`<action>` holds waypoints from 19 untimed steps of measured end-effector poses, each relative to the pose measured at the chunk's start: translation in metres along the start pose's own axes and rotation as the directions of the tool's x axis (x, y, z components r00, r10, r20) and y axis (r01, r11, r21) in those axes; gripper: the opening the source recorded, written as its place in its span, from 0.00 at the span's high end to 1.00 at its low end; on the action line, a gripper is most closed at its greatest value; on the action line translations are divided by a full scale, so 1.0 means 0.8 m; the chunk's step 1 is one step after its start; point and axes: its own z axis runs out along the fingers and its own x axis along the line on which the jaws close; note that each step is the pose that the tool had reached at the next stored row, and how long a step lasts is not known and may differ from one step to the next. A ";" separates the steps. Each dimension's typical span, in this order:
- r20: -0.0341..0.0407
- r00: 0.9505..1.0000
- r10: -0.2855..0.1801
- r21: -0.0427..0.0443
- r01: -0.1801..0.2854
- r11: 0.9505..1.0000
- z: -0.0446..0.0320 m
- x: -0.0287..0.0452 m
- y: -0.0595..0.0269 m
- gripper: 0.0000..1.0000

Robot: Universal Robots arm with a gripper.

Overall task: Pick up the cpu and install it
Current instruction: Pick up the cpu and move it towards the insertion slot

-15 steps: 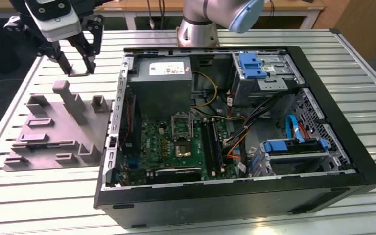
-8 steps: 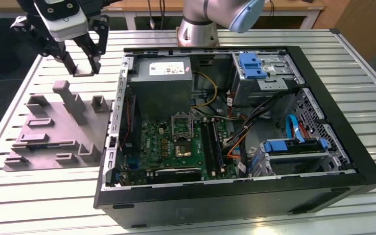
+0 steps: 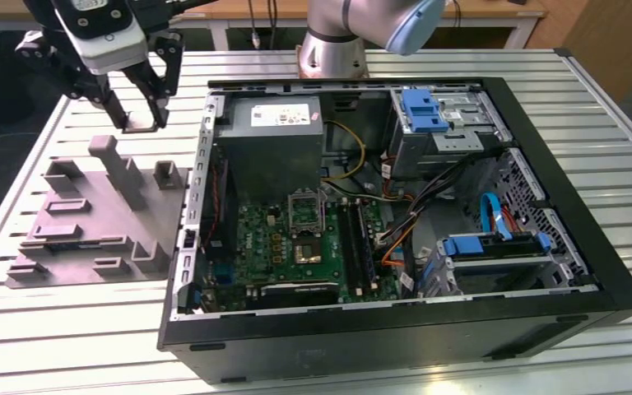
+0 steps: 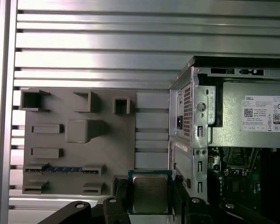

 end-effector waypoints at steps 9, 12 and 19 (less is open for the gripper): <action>0.000 1.000 0.000 0.000 0.000 1.000 0.0012 -0.0164 -0.001 0.53; 0.000 1.000 0.000 0.000 0.000 1.000 0.0018 -0.0278 -0.001 0.53; 0.000 1.000 0.001 0.002 -0.001 1.000 0.0029 -0.0543 -0.001 0.53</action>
